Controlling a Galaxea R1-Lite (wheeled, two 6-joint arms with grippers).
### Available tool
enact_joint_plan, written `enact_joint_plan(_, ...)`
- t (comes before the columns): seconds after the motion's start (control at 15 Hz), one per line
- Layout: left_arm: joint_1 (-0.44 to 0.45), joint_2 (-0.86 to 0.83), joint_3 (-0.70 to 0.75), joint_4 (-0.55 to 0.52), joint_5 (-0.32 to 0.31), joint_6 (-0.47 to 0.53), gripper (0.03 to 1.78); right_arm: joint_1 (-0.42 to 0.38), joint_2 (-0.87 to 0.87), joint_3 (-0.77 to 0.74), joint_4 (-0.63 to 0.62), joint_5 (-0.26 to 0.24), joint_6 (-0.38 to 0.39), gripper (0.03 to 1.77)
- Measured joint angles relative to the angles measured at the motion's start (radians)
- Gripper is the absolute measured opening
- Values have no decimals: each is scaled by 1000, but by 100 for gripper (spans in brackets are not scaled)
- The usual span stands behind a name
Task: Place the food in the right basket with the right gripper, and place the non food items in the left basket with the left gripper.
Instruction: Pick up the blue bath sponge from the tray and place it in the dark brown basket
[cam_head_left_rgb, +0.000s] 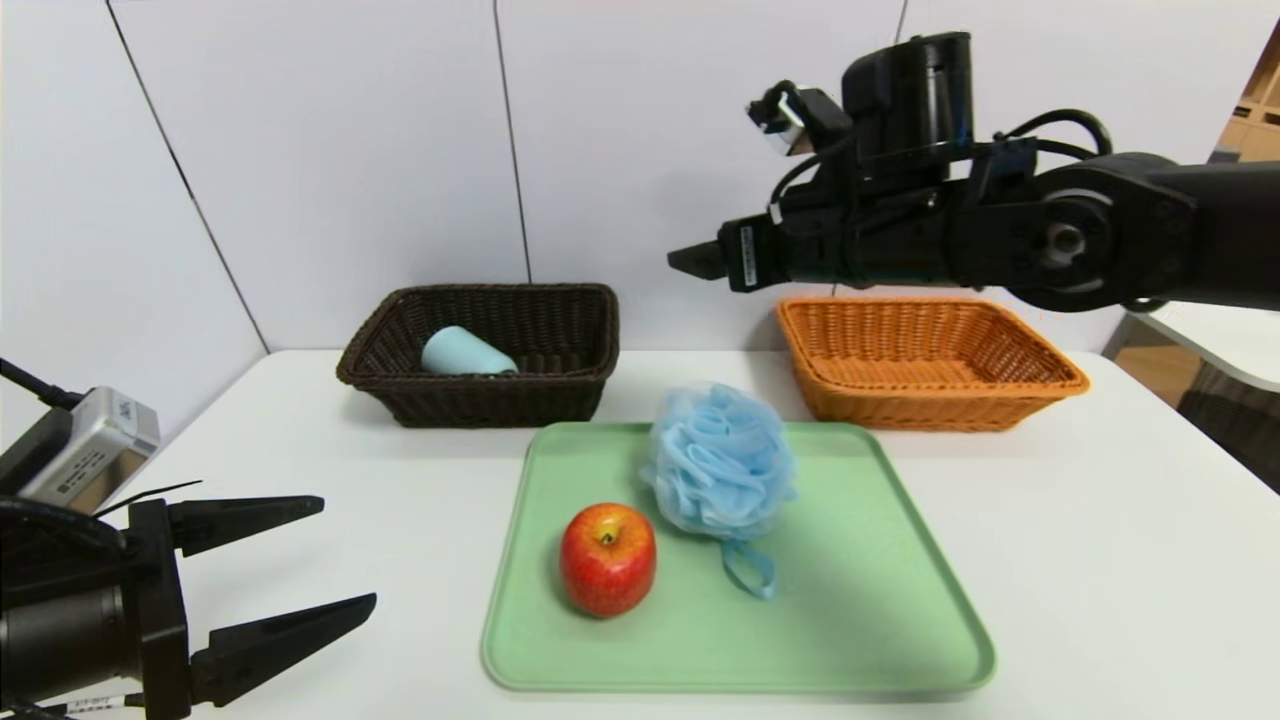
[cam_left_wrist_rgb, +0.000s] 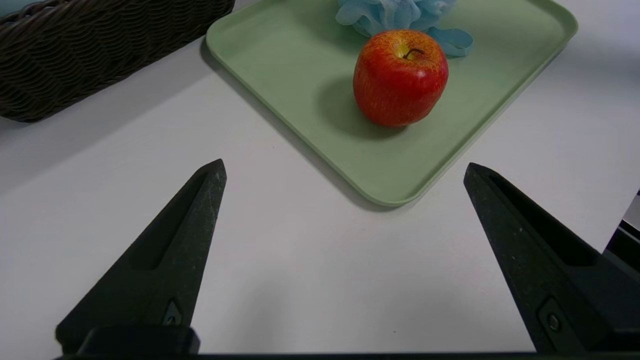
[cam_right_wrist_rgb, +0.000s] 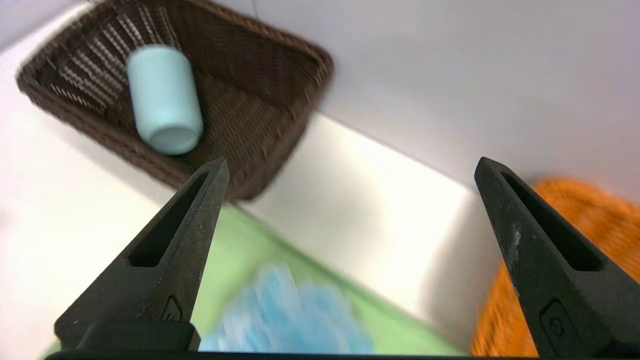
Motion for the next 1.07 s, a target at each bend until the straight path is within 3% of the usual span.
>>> enact_joint_plan(0.33,0,-9,13,1,-2,-1,169,-29,-233,298,24,-6,3,169)
enact_joint_plan(0.8,-8,-23,-11,3,-12,2,169,-108,-518,580,129,-3,2,169)
enact_joint_plan(1.07,-70,30,-95,3,-14,1,169,-131,-610,720,136,-1,2,169)
